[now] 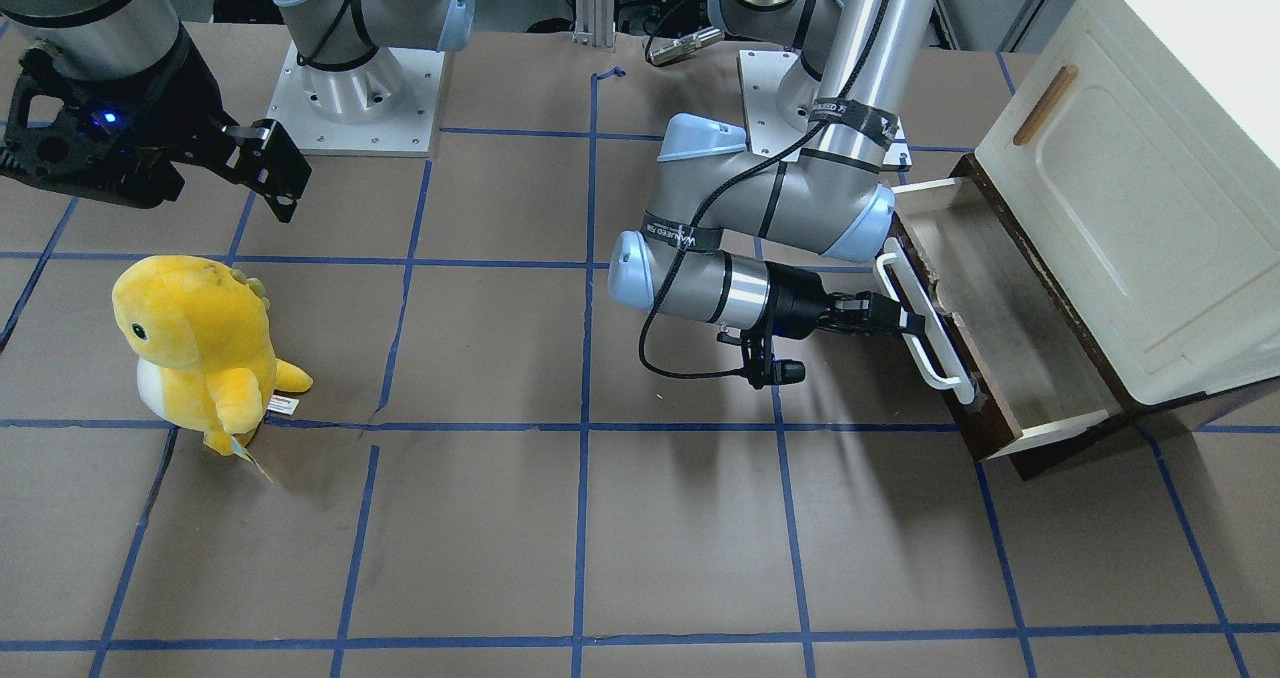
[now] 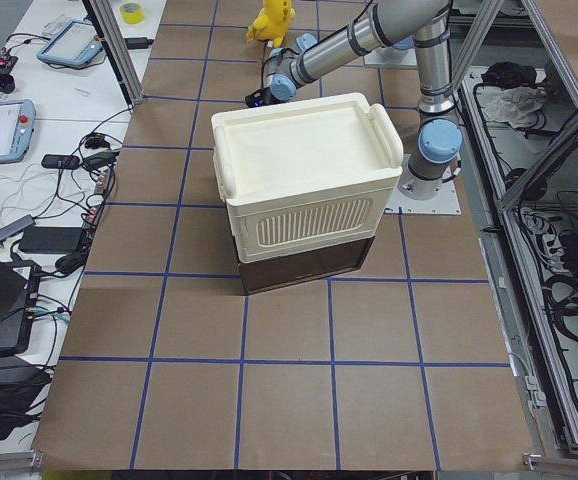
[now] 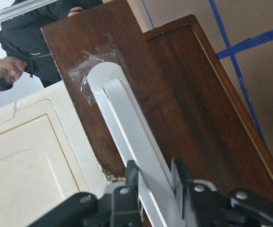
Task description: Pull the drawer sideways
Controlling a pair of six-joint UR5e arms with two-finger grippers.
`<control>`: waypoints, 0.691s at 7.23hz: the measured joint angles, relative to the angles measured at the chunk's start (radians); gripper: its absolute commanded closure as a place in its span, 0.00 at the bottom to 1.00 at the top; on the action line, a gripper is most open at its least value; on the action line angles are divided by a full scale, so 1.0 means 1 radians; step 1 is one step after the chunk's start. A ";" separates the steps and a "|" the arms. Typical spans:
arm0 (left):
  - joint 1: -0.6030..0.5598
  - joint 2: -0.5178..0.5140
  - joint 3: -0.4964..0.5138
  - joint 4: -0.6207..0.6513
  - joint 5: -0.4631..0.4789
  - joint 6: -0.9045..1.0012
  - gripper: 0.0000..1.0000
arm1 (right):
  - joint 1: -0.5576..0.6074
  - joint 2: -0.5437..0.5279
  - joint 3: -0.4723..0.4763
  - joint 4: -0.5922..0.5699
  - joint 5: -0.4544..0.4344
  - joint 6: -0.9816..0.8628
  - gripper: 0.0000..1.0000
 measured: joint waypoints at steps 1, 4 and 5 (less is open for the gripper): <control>-0.001 0.007 0.000 0.000 0.000 0.003 0.00 | 0.000 0.000 0.000 0.000 0.000 0.000 0.00; -0.002 0.019 0.007 0.014 -0.007 -0.001 0.00 | 0.000 0.000 0.000 0.000 0.000 0.000 0.00; -0.005 0.022 0.027 0.032 -0.016 0.020 0.00 | -0.001 0.000 0.000 0.000 0.000 0.000 0.00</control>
